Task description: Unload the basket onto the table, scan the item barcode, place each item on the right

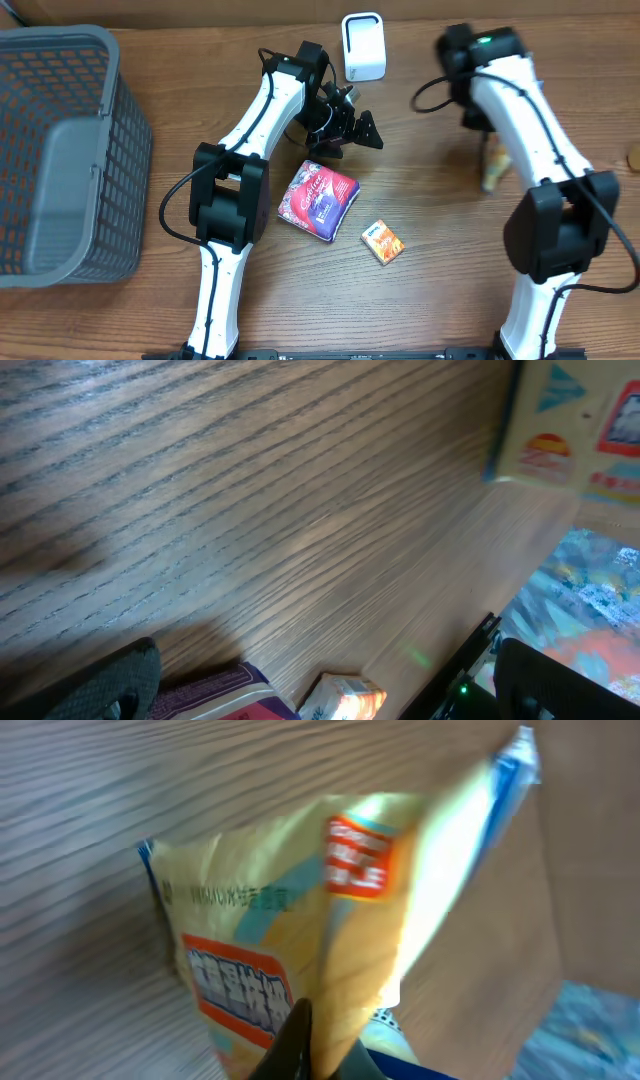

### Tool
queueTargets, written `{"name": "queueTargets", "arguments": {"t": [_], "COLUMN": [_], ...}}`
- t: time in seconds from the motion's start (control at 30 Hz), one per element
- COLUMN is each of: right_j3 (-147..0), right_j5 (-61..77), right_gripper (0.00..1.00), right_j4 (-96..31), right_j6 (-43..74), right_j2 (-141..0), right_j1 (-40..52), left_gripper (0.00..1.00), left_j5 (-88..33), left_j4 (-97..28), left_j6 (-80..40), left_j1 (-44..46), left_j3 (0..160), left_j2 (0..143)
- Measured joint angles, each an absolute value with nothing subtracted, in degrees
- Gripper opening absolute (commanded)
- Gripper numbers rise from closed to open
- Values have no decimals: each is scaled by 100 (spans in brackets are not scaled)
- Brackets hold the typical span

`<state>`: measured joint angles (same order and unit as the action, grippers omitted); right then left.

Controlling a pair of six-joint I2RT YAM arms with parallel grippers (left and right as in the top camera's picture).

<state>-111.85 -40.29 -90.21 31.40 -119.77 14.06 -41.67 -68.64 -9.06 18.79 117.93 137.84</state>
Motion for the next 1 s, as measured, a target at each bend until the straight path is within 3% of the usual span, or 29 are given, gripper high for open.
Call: {"name": "queueTargets", "arguments": {"t": [0.37, 0.57, 0.67, 0.87, 0.93, 1.0], "right_j3": [-11174, -11174, -11172, -11172, -11172, -11172], "right_j5": [-3083, -2349, -1678, -421, 141, 617], "right_gripper": [4, 6, 29, 47, 58, 59], "right_j4": [-8663, -8431, -8193, -7867, -7747, -7671], "right_j6": [3153, 3151, 3155, 2882, 2674, 2383], "right_j2": [-11979, -11979, -11979, -11981, -11981, -11981], "right_j1": [1962, 2202, 2233, 2222, 2222, 2220], "left_gripper": [96, 88, 86, 85, 84, 82], "left_j5": [-4167, -4167, -4160, -3916, -3868, -3846], "left_j4": [-7057, -7054, -7135, -7529, -7666, -7769], "left_j6": [-899, -886, -871, -838, -836, -832], "left_j1": [1879, 1879, 1876, 1820, 1737, 1627], "left_j3": [11793, 11793, 11793, 11793, 11793, 11793], "left_j2": [13782, 13782, 13782, 13784, 13782, 13782]}}
